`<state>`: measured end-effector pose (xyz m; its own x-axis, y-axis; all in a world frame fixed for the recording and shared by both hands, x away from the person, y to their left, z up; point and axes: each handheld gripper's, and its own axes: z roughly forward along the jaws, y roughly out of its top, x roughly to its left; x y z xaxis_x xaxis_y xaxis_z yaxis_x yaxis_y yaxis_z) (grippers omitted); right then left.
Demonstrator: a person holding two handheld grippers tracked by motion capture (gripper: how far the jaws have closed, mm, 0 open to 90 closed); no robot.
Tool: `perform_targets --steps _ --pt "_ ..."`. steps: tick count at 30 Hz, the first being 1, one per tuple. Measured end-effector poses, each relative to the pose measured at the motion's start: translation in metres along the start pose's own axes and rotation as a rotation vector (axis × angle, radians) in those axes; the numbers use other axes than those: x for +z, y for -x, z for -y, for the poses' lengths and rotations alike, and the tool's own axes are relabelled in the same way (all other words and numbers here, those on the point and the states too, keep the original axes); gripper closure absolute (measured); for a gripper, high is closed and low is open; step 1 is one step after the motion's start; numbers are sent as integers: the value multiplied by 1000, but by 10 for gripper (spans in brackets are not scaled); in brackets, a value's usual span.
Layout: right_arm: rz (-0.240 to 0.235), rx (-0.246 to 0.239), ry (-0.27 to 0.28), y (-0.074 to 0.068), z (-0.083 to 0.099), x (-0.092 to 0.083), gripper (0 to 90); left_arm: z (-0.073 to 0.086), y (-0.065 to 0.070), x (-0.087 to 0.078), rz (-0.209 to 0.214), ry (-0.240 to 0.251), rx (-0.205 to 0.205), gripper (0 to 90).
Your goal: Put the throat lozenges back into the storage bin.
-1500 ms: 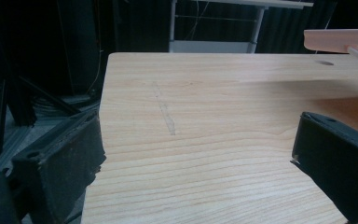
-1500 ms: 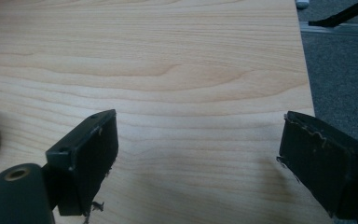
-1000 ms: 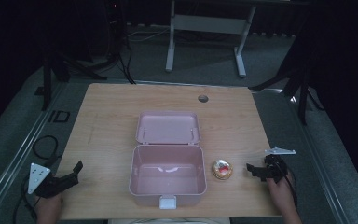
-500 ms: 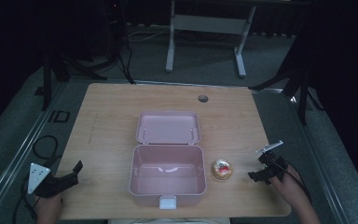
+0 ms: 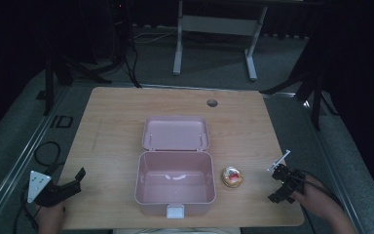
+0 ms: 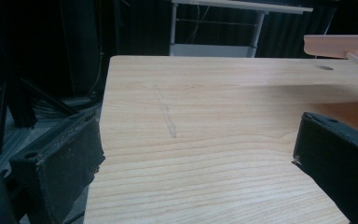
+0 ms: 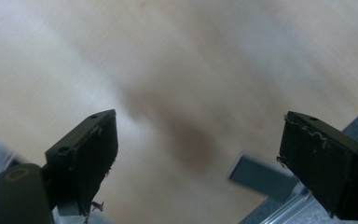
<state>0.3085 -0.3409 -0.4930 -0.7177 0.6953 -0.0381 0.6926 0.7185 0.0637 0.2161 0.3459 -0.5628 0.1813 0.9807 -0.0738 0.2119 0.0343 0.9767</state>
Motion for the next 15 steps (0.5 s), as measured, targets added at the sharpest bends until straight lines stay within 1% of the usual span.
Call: perform_targets --steps 1,2,3,4,6,7,11,15 --pt "-4 -11 -18 -1 1 0 113 0 0 0 1 -3 4 18" --pt "-26 -29 -55 -3 3 0 113 0 0 0 3 -2 3 18" --pt "-40 -28 -73 -4 4 1 118 0 0 0 3 -2 3 18" --pt "-45 -41 -93 -4 5 2 134 0 0 0 2 -4 3 19" --pt "-47 -46 -137 -5 6 3 136 0 0 0 3 -3 3 18" --pt "-56 -52 -154 -5 6 3 136 0 0 0 2 -5 4 18" --pt "-64 -63 -175 -7 5 1 137 0 0 1 4 -6 6 18" --pt "-49 -72 -173 -6 0 -1 137 0 0 0 4 -5 7 19"
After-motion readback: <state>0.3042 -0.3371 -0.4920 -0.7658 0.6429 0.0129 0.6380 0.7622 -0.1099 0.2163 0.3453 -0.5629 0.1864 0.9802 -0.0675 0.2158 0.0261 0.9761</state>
